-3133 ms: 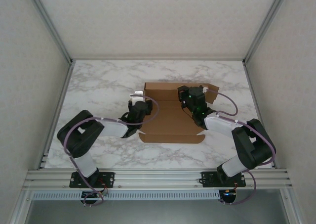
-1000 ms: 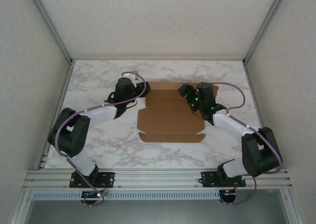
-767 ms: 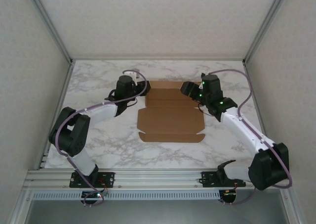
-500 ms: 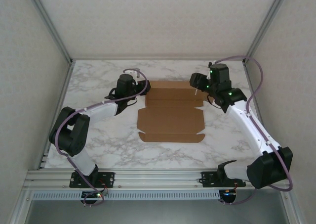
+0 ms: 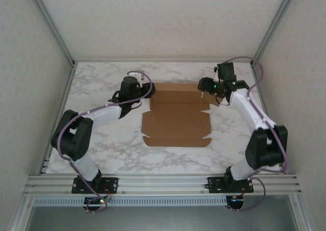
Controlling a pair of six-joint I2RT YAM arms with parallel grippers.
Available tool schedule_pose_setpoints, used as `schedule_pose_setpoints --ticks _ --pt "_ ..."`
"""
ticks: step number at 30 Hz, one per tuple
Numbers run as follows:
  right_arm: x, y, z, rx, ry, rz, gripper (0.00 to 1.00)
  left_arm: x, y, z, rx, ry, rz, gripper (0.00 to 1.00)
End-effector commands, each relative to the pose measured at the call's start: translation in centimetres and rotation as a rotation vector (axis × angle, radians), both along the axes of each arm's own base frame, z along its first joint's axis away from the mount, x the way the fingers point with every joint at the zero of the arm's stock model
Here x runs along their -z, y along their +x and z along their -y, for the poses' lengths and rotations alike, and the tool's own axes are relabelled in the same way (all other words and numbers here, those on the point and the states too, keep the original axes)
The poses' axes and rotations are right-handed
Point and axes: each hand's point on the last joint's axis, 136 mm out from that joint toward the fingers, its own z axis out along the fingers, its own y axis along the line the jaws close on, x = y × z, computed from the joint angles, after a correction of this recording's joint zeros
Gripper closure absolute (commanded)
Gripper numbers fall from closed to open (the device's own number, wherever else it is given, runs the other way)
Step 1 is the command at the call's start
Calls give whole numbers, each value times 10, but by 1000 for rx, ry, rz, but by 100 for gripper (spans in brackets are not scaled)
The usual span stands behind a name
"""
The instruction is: Fold the paper box
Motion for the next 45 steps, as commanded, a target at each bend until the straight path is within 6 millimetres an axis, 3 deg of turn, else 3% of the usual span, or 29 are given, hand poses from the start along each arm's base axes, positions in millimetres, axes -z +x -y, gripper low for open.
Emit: schedule_pose_setpoints --ticks 1,5,15,24,27,31,36,39,42,43,45 --pt "8 6 -10 -62 61 -38 27 67 -19 -10 4 96 -198 64" --pt "14 15 -14 -76 77 -64 28 67 -19 -10 7 95 -199 64" --pt "9 7 -64 -180 417 -94 35 64 -19 -8 14 86 -196 64" --pt "-2 13 -65 -107 708 -79 41 65 -20 -10 6 93 -201 65" --pt "-8 18 -57 -64 806 -47 46 65 -20 -11 3 95 -197 65" --pt "-14 24 -48 -27 916 -8 61 67 -20 -12 1 98 -201 65" --pt "-10 24 -50 -25 963 -12 79 67 -20 -12 1 97 -202 65" --pt "-7 22 -51 -29 964 -22 85 67 -20 -12 2 98 -202 65" --pt "-6 21 -51 -31 959 -26 84 65 -20 -12 -1 101 -199 65" --pt "-4 21 -51 -32 948 -31 80 65 -20 -13 -4 102 -199 65" --pt "2 18 -45 -3 878 -46 52 64 -19 -13 -7 104 -199 65"
